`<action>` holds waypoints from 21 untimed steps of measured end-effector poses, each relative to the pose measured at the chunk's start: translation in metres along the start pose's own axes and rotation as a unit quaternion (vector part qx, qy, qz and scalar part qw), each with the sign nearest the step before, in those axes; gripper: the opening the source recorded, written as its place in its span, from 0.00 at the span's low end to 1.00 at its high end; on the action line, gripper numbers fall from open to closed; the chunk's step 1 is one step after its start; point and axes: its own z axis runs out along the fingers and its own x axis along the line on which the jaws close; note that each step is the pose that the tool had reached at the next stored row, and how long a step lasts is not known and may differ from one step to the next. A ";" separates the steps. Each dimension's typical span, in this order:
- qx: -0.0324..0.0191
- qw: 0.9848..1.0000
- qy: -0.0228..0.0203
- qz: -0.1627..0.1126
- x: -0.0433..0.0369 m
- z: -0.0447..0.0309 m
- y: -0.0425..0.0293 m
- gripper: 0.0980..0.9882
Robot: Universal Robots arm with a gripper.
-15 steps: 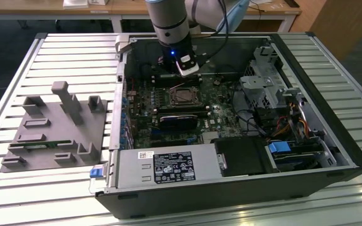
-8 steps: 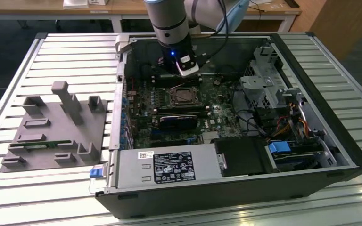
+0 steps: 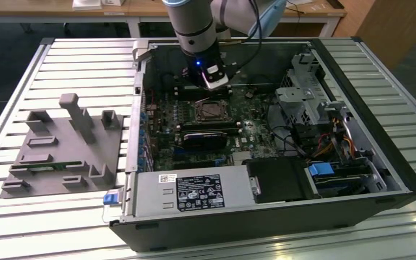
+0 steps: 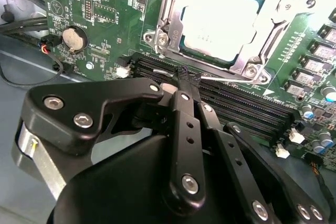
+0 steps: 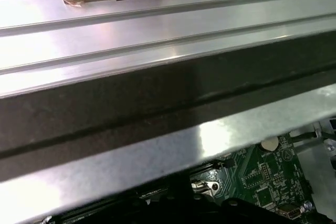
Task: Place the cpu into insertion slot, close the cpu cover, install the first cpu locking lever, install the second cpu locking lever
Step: 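Install the first cpu locking lever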
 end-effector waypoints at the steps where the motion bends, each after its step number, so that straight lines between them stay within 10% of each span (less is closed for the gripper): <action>1: 0.000 1.000 0.000 0.000 0.0002 0.0003 0.0001 0.01; 21: 0.005 1.000 -0.014 0.017 0.0055 0.0053 0.0005 0.01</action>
